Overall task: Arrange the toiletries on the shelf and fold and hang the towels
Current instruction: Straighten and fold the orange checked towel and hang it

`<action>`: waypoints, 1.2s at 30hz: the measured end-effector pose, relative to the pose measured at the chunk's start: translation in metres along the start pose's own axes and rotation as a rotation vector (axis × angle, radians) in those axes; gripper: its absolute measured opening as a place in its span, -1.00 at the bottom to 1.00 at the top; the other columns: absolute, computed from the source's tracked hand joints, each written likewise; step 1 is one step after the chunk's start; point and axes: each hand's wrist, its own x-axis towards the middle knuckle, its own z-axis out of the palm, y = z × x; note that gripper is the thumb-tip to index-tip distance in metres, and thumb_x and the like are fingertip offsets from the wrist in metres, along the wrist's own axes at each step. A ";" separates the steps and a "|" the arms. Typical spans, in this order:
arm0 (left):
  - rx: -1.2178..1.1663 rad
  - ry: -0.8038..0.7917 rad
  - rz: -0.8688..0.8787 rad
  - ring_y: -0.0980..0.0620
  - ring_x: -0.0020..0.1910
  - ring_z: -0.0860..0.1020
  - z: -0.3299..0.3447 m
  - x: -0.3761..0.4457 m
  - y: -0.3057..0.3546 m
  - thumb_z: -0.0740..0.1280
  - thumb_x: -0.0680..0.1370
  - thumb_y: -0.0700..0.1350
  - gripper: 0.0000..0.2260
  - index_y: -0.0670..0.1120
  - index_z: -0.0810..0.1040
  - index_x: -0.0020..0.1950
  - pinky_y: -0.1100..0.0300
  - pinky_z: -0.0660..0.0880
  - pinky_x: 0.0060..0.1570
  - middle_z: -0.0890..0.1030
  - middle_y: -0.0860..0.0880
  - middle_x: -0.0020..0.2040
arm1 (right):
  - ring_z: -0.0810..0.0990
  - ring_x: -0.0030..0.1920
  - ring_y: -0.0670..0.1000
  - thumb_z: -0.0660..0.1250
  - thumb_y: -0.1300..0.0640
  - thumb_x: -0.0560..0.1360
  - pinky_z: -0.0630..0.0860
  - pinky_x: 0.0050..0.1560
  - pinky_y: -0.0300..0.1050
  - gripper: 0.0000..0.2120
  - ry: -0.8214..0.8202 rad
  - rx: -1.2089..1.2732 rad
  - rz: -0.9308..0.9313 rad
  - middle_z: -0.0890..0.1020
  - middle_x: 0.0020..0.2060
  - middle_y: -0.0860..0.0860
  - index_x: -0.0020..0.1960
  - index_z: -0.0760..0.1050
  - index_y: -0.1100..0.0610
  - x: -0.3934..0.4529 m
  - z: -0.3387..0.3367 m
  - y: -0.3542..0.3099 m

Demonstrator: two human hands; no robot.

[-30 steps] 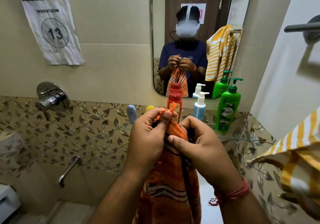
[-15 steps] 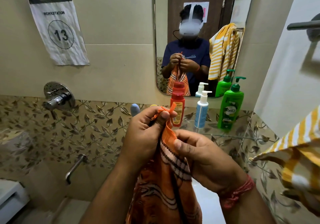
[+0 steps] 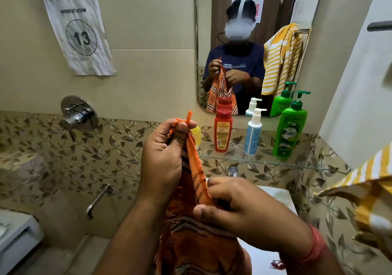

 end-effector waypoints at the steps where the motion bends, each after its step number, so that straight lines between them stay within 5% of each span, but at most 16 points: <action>1: -0.006 -0.002 -0.002 0.07 -0.28 0.61 -0.001 0.001 0.000 0.29 0.53 0.06 -0.80 0.01 0.67 -0.05 0.29 0.56 -0.31 0.69 0.03 -0.20 | 0.52 -0.16 -0.06 0.33 -0.11 0.57 0.49 -0.18 -0.09 -0.69 0.013 0.008 -0.036 0.52 -0.17 -0.07 -0.21 0.54 0.10 0.000 0.000 -0.002; 6: -0.074 0.024 -0.014 0.20 -0.37 0.56 0.000 0.006 0.003 0.29 0.53 0.04 -0.81 0.00 0.66 -0.09 0.36 0.50 -0.39 0.66 0.08 -0.29 | 0.50 -0.18 0.12 0.48 0.25 0.45 0.49 -0.16 -0.02 -0.75 0.303 0.560 -0.249 0.50 -0.18 0.08 -0.26 0.42 0.22 0.004 0.008 0.002; 9: -0.101 0.045 0.012 0.23 -0.44 0.48 -0.004 0.011 0.004 0.31 0.53 0.05 -0.81 0.05 0.70 -0.15 0.38 0.44 -0.44 0.61 0.12 -0.35 | 0.43 -0.25 0.07 0.46 0.26 0.40 0.42 -0.21 -0.08 -0.74 0.328 0.900 -0.161 0.45 -0.28 0.07 -0.26 0.37 0.16 0.008 0.017 0.008; 11: -0.127 0.060 0.008 0.21 -0.45 0.45 -0.006 0.014 0.005 0.32 0.52 0.05 -0.81 0.06 0.70 -0.16 0.34 0.44 -0.46 0.54 0.11 -0.37 | 0.50 -0.26 0.07 0.46 0.15 0.44 0.49 -0.23 -0.04 -0.79 0.298 0.635 -0.048 0.51 -0.28 0.07 -0.23 0.44 0.14 0.007 0.014 0.019; 13: -0.156 0.081 -0.008 0.19 -0.44 0.45 -0.009 0.016 0.005 0.32 0.52 0.03 -0.82 0.01 0.69 -0.14 0.33 0.46 -0.47 0.53 0.08 -0.37 | 0.64 -0.14 0.10 0.44 0.06 0.50 0.59 -0.15 0.13 -0.85 0.098 0.295 0.036 0.64 -0.16 0.07 -0.05 0.57 0.14 0.004 0.003 0.028; 17: -0.118 0.058 -0.020 0.21 -0.47 0.45 -0.015 0.017 0.002 0.31 0.52 0.03 -0.81 0.03 0.70 -0.15 0.35 0.44 -0.48 0.54 0.10 -0.38 | 0.60 0.05 0.22 0.41 0.09 0.54 0.52 0.08 0.22 -0.78 -0.189 0.339 -0.018 0.61 0.00 0.18 0.02 0.61 0.26 -0.010 -0.023 0.021; 20: -0.086 -0.049 -0.040 0.18 -0.44 0.51 -0.012 0.017 0.002 0.32 0.50 0.04 -0.81 0.09 0.72 -0.19 0.33 0.48 -0.43 0.59 0.07 -0.36 | 0.55 0.03 0.10 0.45 0.25 0.46 0.51 0.05 0.00 -0.91 -0.057 0.560 -0.146 0.53 -0.04 0.13 -0.19 0.58 0.21 -0.006 -0.020 0.007; 24: -0.073 -0.113 -0.055 0.20 -0.37 0.56 -0.009 0.019 0.004 0.31 0.49 0.03 -0.80 0.11 0.72 -0.22 0.37 0.51 -0.37 0.64 0.06 -0.29 | 0.52 -0.18 -0.02 0.46 0.15 0.47 0.46 -0.19 -0.16 -0.84 0.175 0.596 -0.076 0.53 -0.19 0.07 -0.23 0.51 0.10 0.012 0.006 0.017; 29: -0.137 -0.037 -0.028 0.20 -0.45 0.49 -0.015 0.025 0.005 0.31 0.49 0.04 -0.79 0.05 0.72 -0.20 0.35 0.47 -0.44 0.58 0.08 -0.36 | 0.44 -0.30 -0.14 0.35 -0.01 0.55 0.32 -0.31 -0.25 -0.82 0.145 0.069 0.093 0.51 -0.30 -0.05 -0.16 0.46 0.03 0.019 0.018 0.039; 33: -0.168 -0.045 -0.015 0.20 -0.47 0.49 -0.017 0.025 0.006 0.31 0.48 0.02 -0.80 0.02 0.71 -0.21 0.35 0.46 -0.45 0.57 0.09 -0.38 | 0.50 0.05 -0.17 0.35 -0.12 0.53 0.46 -0.02 -0.27 -0.86 0.121 0.011 0.015 0.48 -0.03 -0.19 -0.18 0.54 -0.14 0.023 0.015 0.050; 36: -0.116 -0.093 -0.017 0.21 -0.44 0.50 -0.016 0.024 0.007 0.31 0.47 0.04 -0.80 0.02 0.70 -0.19 0.36 0.46 -0.42 0.60 0.09 -0.37 | 0.43 0.39 -0.07 0.38 0.07 0.55 0.40 0.36 -0.14 -0.87 0.257 0.285 -0.108 0.45 0.32 -0.11 -0.11 0.64 0.10 0.034 0.021 0.052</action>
